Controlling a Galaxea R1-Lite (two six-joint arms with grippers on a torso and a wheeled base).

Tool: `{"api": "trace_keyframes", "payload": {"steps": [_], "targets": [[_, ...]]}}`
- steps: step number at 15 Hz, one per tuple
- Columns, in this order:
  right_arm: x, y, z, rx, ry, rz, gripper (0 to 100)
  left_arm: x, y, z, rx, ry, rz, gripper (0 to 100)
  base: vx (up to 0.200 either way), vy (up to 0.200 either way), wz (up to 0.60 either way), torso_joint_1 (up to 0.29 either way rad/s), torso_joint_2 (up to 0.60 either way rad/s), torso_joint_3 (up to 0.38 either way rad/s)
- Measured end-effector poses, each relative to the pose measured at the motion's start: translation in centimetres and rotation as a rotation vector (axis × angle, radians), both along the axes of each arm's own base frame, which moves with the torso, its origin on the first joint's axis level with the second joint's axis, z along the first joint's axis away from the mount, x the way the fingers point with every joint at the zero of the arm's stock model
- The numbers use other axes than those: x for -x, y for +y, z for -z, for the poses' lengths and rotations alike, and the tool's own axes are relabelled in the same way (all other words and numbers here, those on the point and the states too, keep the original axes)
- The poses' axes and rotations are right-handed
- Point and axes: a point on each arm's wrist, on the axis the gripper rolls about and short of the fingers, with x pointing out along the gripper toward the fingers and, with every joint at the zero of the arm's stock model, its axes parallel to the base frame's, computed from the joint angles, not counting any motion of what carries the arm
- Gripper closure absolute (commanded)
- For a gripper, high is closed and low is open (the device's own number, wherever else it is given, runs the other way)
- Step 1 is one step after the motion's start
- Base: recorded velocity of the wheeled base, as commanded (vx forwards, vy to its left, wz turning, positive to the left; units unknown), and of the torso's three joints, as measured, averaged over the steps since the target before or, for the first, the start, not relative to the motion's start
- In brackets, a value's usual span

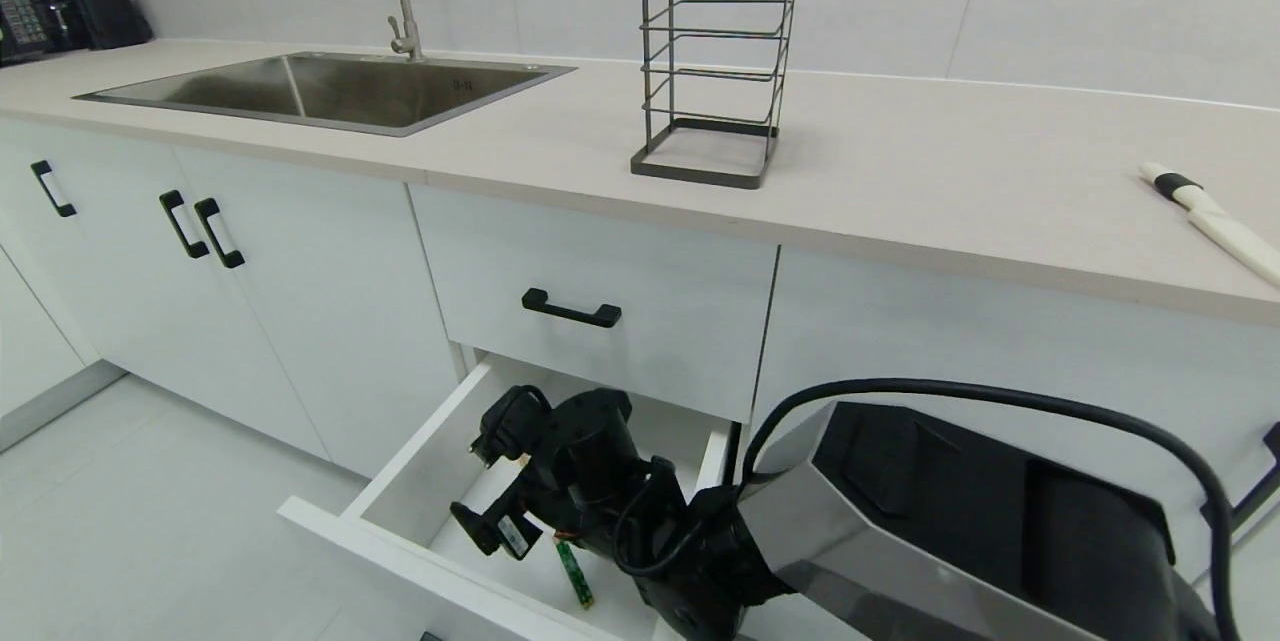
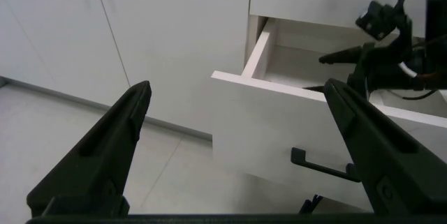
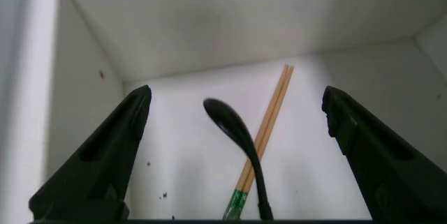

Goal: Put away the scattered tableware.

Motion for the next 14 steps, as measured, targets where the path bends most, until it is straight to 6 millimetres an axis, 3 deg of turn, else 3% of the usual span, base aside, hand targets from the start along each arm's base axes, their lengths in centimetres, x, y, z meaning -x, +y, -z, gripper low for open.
{"api": "trace_keyframes", "payload": {"steps": [2, 5, 10, 14], "targets": [[1.2, -0.4, -1.9, -0.021, -0.017, -0.011, 0, 0.0, 0.0, 0.0, 0.0, 0.0, 0.0, 0, 0.0, 0.0, 0.0, 0.0, 0.0, 0.0], [3.9, -2.8, -4.3, -0.015, -0.019, -0.021, 0, 0.0, 0.0, 0.0, 0.0, 0.0, 0.0, 0, 0.0, 0.0, 0.0, 0.0, 0.0, 0.0], [9.1, -10.0, -7.9, -0.021, 0.017, -0.02, 0, 0.0, 0.0, 0.0, 0.0, 0.0, 0.0, 0, 0.0, 0.0, 0.0, 0.0, 0.0, 0.0], [12.0, -15.2, -11.6, -0.084, -0.001, -0.014, 0, 0.0, 0.0, 0.0, 0.0, 0.0, 0.0, 0, 0.0, 0.0, 0.0, 0.0, 0.0, 0.0]]}}
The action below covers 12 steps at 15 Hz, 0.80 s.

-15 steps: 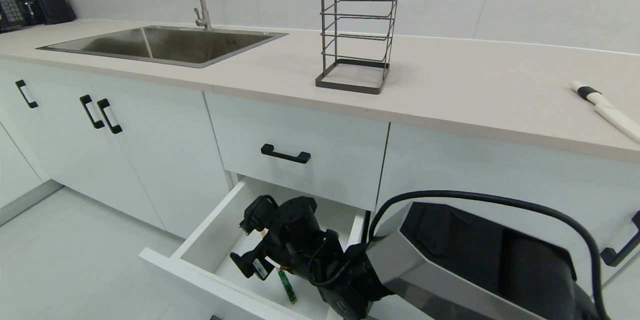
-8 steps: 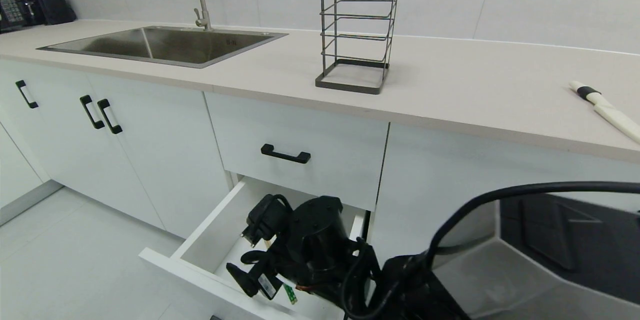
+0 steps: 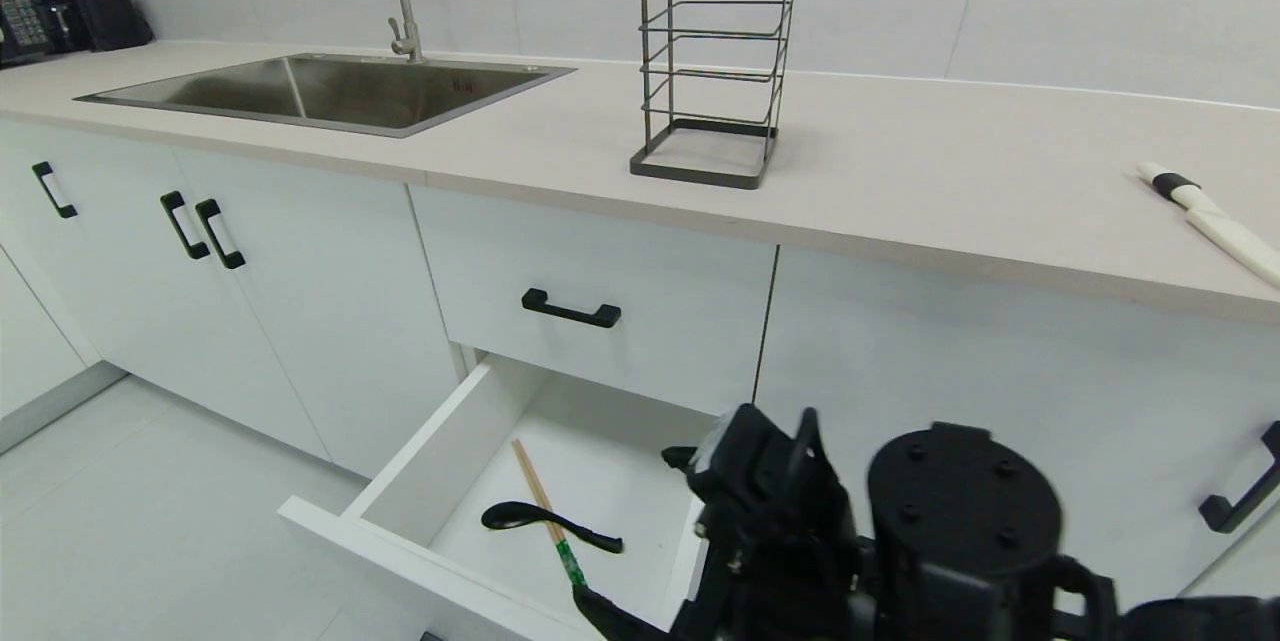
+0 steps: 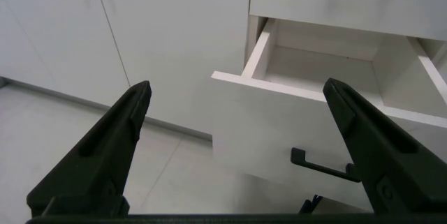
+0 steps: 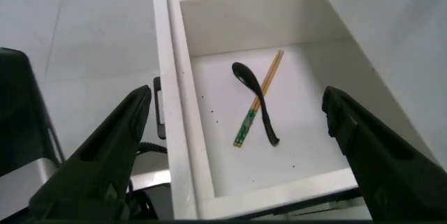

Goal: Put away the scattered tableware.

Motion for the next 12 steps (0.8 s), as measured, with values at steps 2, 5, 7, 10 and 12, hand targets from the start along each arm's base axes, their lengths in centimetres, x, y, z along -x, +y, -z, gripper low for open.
{"api": "trace_keyframes", "payload": {"steps": [2, 5, 7, 10, 12], "targets": [[1.2, -2.3, -1.2, -0.025, -0.01, 0.005, 0, 0.0, 0.0, 0.0, 0.0, 0.0, 0.0, 0, 0.0, 0.0, 0.0, 0.0, 0.0, 0.0], [2.6, -6.9, -2.2, -0.054, -0.025, 0.045, 0, 0.0, 0.0, 0.0, 0.0, 0.0, 0.0, 0, 0.0, 0.0, 0.0, 0.0, 0.0, 0.0], [2.8, -9.7, -2.7, -0.074, -0.042, 0.086, 0, 0.0, 0.0, 0.0, 0.0, 0.0, 0.0, 0, 0.0, 0.0, 0.0, 0.0, 0.0, 0.0], [3.4, -15.0, -4.0, -0.141, -0.108, 0.2, 0, 0.0, 0.0, 0.0, 0.0, 0.0, 0.0, 0, 0.0, 0.0, 0.0, 0.0, 0.0, 0.0], [5.3, -18.6, -4.4, -0.186, -0.165, 0.296, 0, 0.0, 0.0, 0.0, 0.0, 0.0, 0.0, 0, 0.0, 0.0, 0.0, 0.0, 0.0, 0.0]]}}
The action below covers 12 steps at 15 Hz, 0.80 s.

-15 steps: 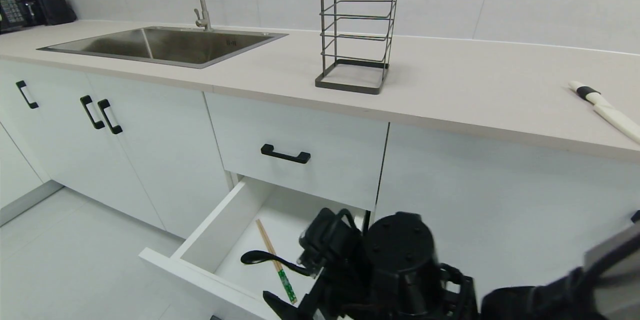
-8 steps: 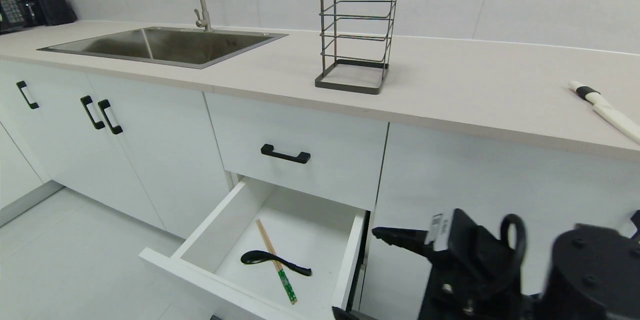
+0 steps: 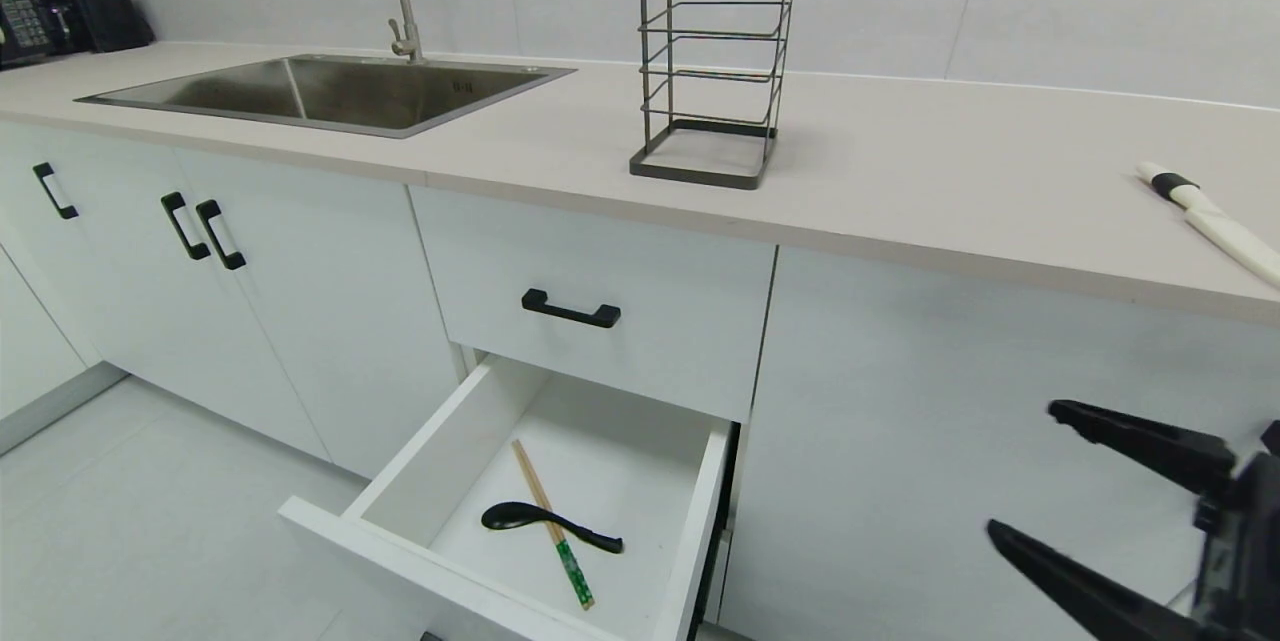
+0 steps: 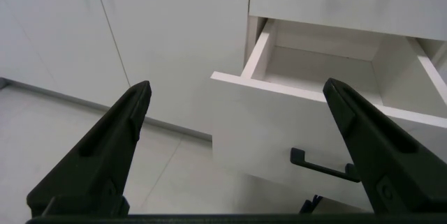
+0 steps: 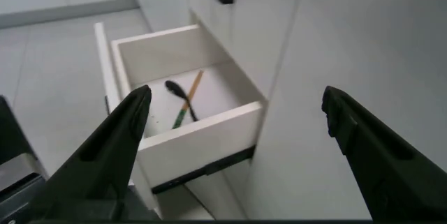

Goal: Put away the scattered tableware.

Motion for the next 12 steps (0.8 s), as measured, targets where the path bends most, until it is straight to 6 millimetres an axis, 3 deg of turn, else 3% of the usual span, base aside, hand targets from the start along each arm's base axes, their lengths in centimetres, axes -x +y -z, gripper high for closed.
{"api": "trace_keyframes", "payload": {"steps": [2, 5, 10, 12], "targets": [[2.2, -2.7, 0.0, -0.036, -0.056, 0.1, 0, 0.0, 0.0, 0.0, 0.0, 0.0, 0.0, 0, 0.0, 0.0, 0.0, 0.0, 0.0, 0.0], [5.1, -5.1, 0.4, -0.069, -0.138, 0.252, 0, 0.0, 0.0, 0.0, 0.0, 0.0, 0.0, 0, 0.0, 0.0, 0.0, 0.0, 0.0, 0.0], [8.8, -6.5, 0.0, -0.126, -0.365, 0.499, 0, 0.0, 0.0, 0.0, 0.001, 0.0, 0.004, 0, 0.0, 0.0, 0.0, 0.0, 0.0, 0.0], [9.9, -6.6, 0.8, -0.127, -0.394, 0.537, 0, 0.0, 0.0, 0.0, 0.004, 0.0, 0.005, 0, 0.0, 0.0, 0.0, 0.0, 0.0, 0.0]]}}
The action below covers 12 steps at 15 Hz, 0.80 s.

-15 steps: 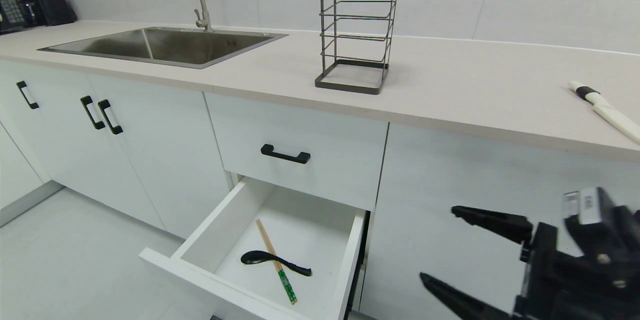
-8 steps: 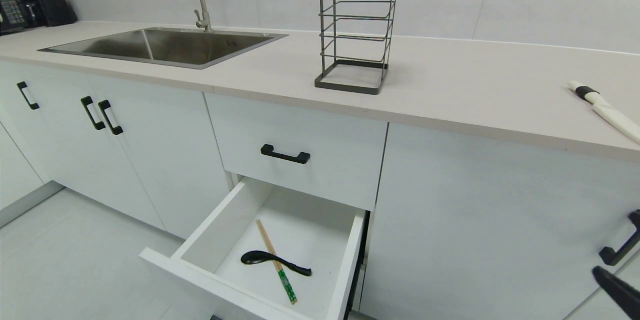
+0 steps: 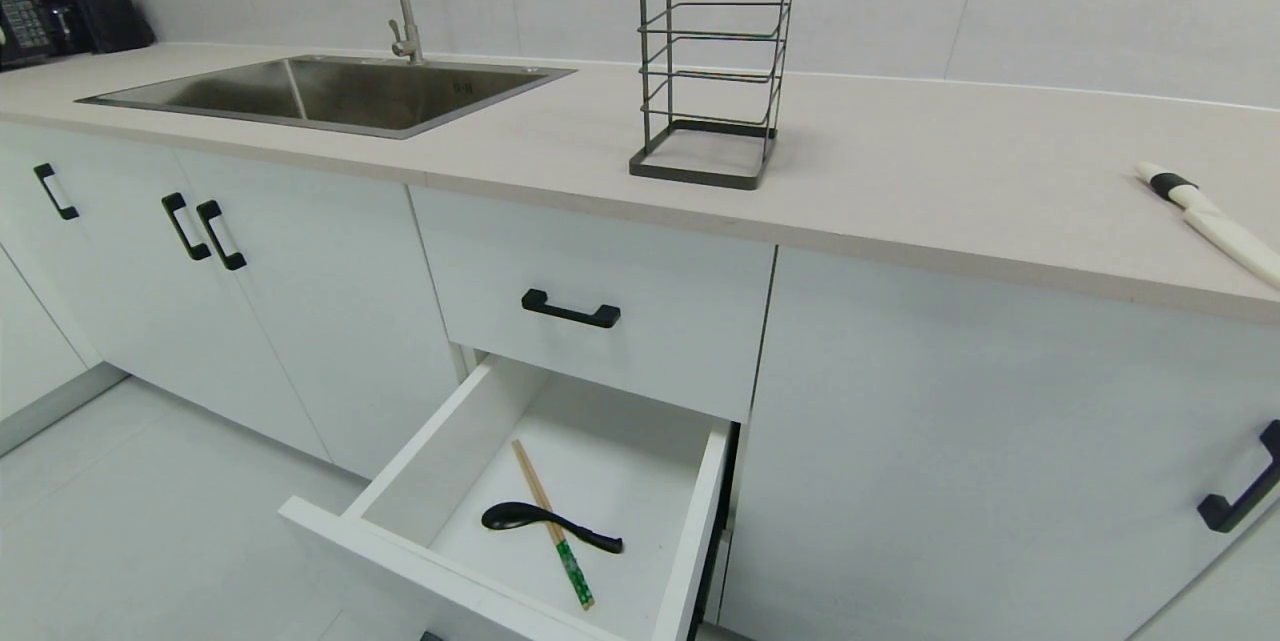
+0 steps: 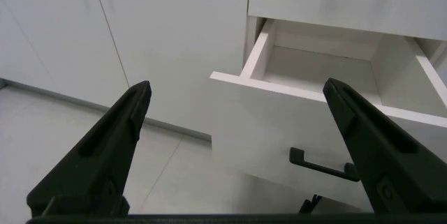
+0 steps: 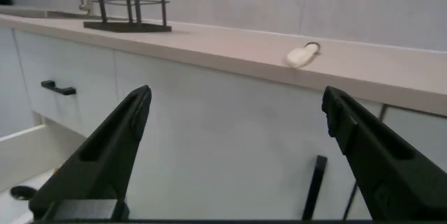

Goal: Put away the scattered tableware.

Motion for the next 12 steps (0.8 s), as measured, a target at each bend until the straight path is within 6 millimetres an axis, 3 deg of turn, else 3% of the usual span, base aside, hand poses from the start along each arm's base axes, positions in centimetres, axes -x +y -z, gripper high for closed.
{"api": "trace_keyframes", "payload": {"steps": [4, 6, 8, 11, 12], "targets": [[1.3, 0.0, 4.2, -0.004, 0.118, 0.046, 0, 0.0, 0.0, 0.0, 0.003, -0.001, 0.003, 0, 0.0, 0.0, 0.0, 0.0, 0.0, 0.0], [1.4, -0.1, 7.0, -0.005, 0.324, 0.093, 0, 0.0, 0.0, -0.1, 0.016, -0.004, -0.001, 0, 0.0, 0.0, 0.0, 0.0, 0.0, 0.0], [1.5, -0.2, 7.5, -0.044, 0.354, 0.139, 0, 0.1, 0.0, -0.9, 0.024, -0.056, 0.0, 0, 0.0, 0.0, 0.0, 0.0, 0.0, 0.0], [1.5, -0.3, 7.5, -0.075, 0.343, 0.177, 0, 2.1, 0.0, -6.6, 0.056, -0.241, 0.018, 0, 0.0, 0.0, 0.0, 0.0, 0.0, 0.0], [1.6, -0.3, 7.5, -0.077, 0.342, 0.18, 0, 2.4, 0.0, -7.4, 0.062, -0.222, 0.047, 0, 0.0, 0.0, 0.0, 0.0, 0.0, 0.0]]}}
